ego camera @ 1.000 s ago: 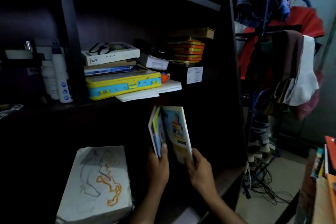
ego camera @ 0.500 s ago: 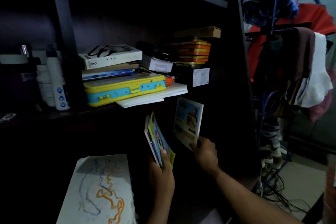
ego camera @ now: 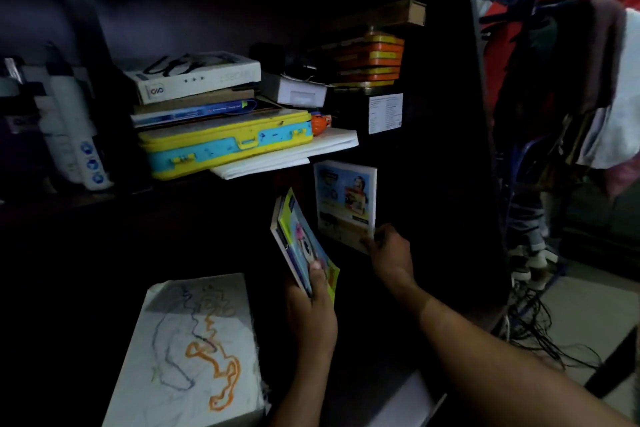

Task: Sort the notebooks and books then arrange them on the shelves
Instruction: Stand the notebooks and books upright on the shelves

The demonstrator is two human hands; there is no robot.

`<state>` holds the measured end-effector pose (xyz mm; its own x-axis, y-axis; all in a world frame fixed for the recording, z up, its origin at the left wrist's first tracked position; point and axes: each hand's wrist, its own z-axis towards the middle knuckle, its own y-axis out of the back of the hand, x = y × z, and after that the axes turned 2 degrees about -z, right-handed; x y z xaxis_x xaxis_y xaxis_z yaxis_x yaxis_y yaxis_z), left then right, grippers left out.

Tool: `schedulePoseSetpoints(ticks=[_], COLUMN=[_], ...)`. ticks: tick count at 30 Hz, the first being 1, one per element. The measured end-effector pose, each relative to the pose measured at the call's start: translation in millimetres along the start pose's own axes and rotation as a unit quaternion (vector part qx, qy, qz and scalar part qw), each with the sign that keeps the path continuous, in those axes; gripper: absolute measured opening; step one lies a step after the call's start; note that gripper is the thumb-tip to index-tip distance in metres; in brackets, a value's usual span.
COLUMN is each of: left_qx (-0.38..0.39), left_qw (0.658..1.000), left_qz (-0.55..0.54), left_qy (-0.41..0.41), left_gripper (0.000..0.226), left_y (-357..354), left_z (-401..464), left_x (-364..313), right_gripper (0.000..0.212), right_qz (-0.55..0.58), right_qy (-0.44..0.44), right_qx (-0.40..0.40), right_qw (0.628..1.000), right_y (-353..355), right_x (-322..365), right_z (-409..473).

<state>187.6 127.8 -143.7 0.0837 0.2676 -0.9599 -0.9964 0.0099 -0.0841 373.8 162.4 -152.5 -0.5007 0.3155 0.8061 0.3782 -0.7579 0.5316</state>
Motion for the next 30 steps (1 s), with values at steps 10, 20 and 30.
schedulePoseSetpoints(ticks=[10, 20, 30], left_qx=[0.009, -0.005, 0.113], left_qw=[1.000, 0.999, 0.982], left_qz=[0.018, -0.013, -0.142], left_qy=[0.013, 0.045, 0.049], left_gripper=[0.047, 0.045, 0.072], left_y=[0, 0, 5], left_z=[0, 4, -2], left_x=[0, -9, -22], right_gripper=[0.030, 0.023, 0.054], right_qz=[0.052, 0.087, 0.006], right_qy=[0.011, 0.229, 0.345], right_qx=[-0.012, 0.151, 0.224], right_qw=[0.999, 0.958, 0.911], right_y=[-1, 29, 27], right_x=[1, 18, 5], right_z=[2, -87, -105])
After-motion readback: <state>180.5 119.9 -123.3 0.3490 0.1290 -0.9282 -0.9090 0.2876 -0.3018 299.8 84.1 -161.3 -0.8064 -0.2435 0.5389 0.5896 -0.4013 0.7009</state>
